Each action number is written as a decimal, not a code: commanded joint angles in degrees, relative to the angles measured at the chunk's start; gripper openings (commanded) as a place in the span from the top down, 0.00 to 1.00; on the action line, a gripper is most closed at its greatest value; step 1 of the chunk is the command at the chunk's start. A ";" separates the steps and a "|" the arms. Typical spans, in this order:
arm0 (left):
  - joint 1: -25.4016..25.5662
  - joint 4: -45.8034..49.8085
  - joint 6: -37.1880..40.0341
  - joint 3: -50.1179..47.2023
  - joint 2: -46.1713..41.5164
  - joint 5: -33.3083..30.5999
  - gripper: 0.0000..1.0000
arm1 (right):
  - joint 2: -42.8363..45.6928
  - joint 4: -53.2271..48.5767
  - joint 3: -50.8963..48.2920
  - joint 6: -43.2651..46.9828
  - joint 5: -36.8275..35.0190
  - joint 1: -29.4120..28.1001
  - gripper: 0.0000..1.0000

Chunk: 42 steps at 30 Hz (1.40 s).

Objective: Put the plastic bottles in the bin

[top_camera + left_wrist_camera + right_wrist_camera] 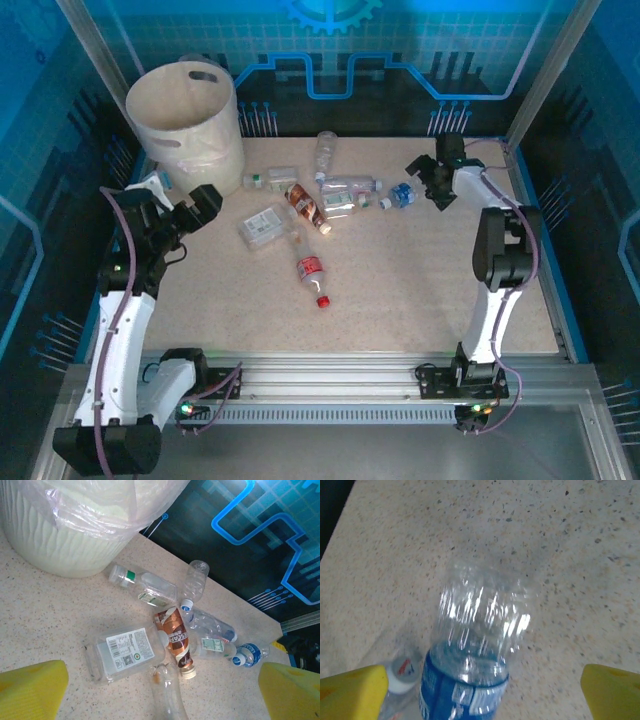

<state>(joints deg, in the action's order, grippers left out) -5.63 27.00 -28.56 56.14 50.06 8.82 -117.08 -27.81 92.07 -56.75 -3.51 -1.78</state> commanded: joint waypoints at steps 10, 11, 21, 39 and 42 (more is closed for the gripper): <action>0.03 -0.60 1.39 -1.31 -0.29 6.24 0.01 | -14.15 -9.60 15.35 -7.63 -3.90 1.08 0.04; 0.00 -1.62 1.33 -1.91 -0.39 7.98 0.01 | -14.79 -9.64 15.56 -8.12 -3.34 1.07 0.05; 0.09 -5.66 -0.23 -3.81 1.67 15.11 0.01 | -11.77 -5.26 9.60 -5.62 -2.23 1.17 0.23; 11.82 -9.51 0.89 -3.73 7.71 11.06 0.01 | 23.37 14.12 -24.87 9.21 5.13 -1.84 0.51; 15.38 -10.85 1.60 -2.76 9.71 11.02 0.01 | 30.71 14.66 -28.96 12.72 4.67 -3.11 0.53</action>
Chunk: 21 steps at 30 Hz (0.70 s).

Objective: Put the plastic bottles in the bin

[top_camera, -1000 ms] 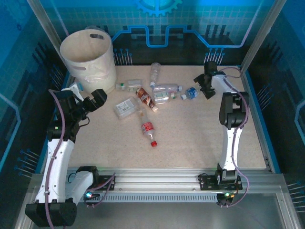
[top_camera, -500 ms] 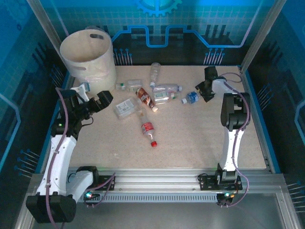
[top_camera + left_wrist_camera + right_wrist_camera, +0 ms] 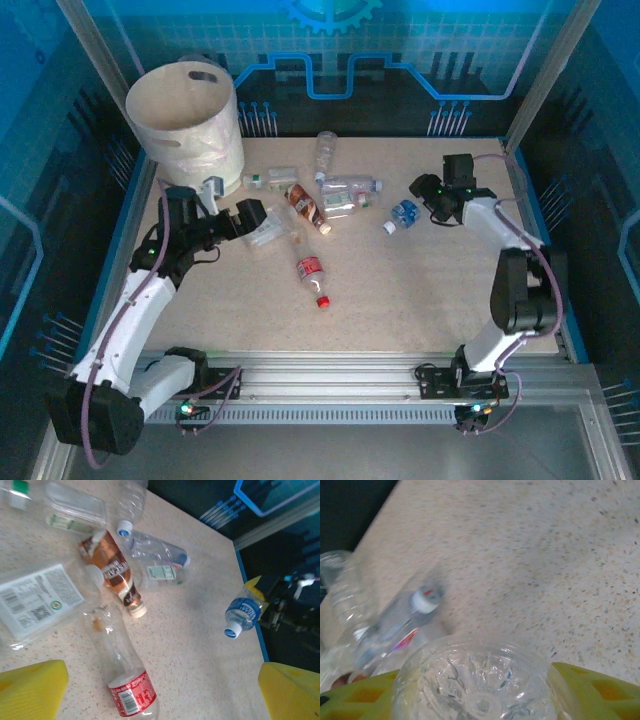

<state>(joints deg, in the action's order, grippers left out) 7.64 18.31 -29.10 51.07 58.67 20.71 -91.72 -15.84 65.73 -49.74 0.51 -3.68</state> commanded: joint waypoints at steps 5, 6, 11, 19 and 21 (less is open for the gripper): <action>7.68 -4.99 3.47 3.96 4.58 0.40 0.01 | 16.94 6.07 -9.05 9.66 4.91 -2.95 0.54; 8.62 -5.34 4.02 4.35 5.09 0.98 0.01 | 18.93 6.52 -10.09 10.37 5.66 -3.42 0.55; 14.24 -7.61 7.45 6.20 7.76 5.37 0.01 | 29.43 9.68 -15.01 12.12 8.53 -5.80 0.57; 23.13 -14.07 10.36 8.90 13.44 13.64 0.01 | 36.61 11.08 -16.16 13.87 12.31 -12.32 0.57; 25.23 -14.98 11.69 10.01 15.19 14.42 0.01 | 36.29 11.42 -15.68 13.51 12.92 -14.29 0.57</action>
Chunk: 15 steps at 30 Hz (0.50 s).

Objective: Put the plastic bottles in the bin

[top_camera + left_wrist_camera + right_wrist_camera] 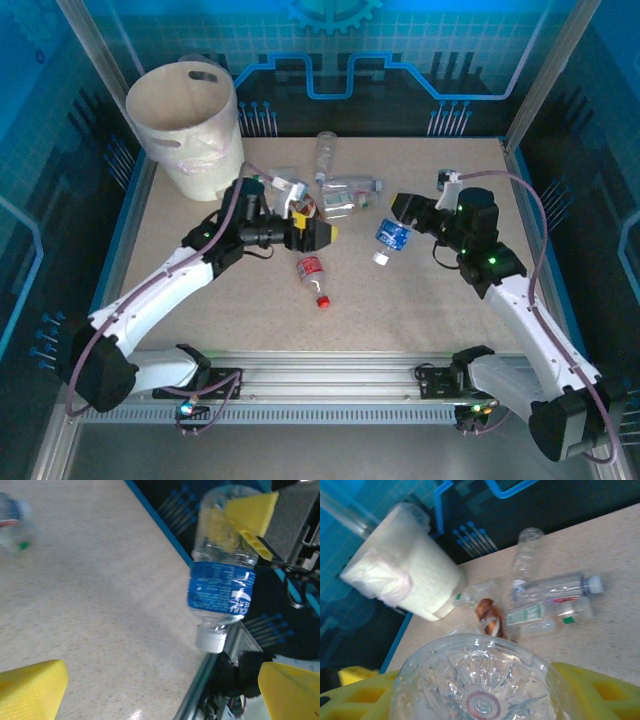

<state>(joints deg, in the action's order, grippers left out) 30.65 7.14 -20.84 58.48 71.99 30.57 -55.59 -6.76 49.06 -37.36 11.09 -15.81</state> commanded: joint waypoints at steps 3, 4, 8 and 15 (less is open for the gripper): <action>4.81 -5.49 4.40 4.15 4.32 4.83 0.01 | -0.69 4.22 3.72 0.24 2.63 -5.49 0.57; 5.48 -6.52 4.11 4.50 5.06 4.72 0.01 | -0.95 4.91 4.14 -0.09 2.08 -6.73 0.57; 6.51 -12.12 0.60 4.58 7.64 3.25 0.01 | -1.94 8.75 4.55 -3.16 -0.27 -10.59 0.57; 7.52 -22.28 -5.65 4.69 11.72 7.68 0.03 | -3.88 13.86 4.34 -4.40 -2.39 -15.01 0.57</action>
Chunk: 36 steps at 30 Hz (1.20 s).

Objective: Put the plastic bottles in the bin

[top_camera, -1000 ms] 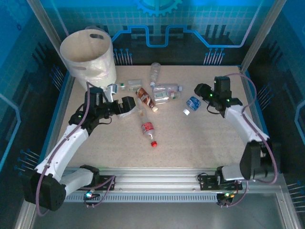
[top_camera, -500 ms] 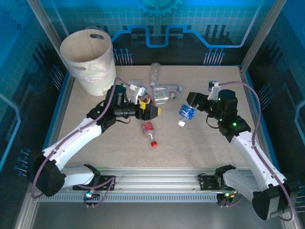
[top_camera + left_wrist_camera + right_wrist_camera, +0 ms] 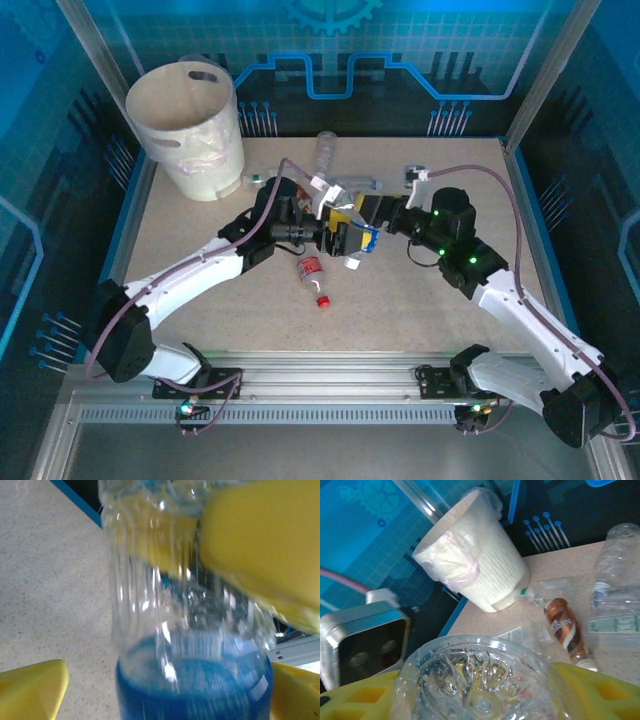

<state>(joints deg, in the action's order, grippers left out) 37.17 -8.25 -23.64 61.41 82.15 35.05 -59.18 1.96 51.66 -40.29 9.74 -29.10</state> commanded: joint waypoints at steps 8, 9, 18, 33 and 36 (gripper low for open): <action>3.41 -5.71 -0.16 3.07 3.14 6.06 0.29 | -1.51 7.94 1.38 -2.69 -2.05 -2.63 0.56; 3.43 -6.20 -0.27 2.79 2.90 5.48 0.33 | -1.50 7.64 1.51 -2.60 -2.10 -2.58 0.56; 3.33 -6.16 3.76 -0.88 -1.93 -8.92 0.47 | -2.13 -2.02 6.04 -2.56 -0.02 -2.30 0.19; 3.24 0.62 9.96 -6.61 -11.58 -36.16 0.49 | 1.90 -4.84 5.91 4.81 -1.72 -2.14 0.00; 3.09 1.71 11.27 -7.94 -14.45 -45.12 0.49 | 2.85 -6.18 5.46 5.78 -4.56 -2.15 0.00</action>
<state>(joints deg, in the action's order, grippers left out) 40.62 -7.90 -15.62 54.59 70.98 1.34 -57.80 -2.66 56.71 -37.17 7.92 -31.11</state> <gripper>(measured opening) 0.624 0.998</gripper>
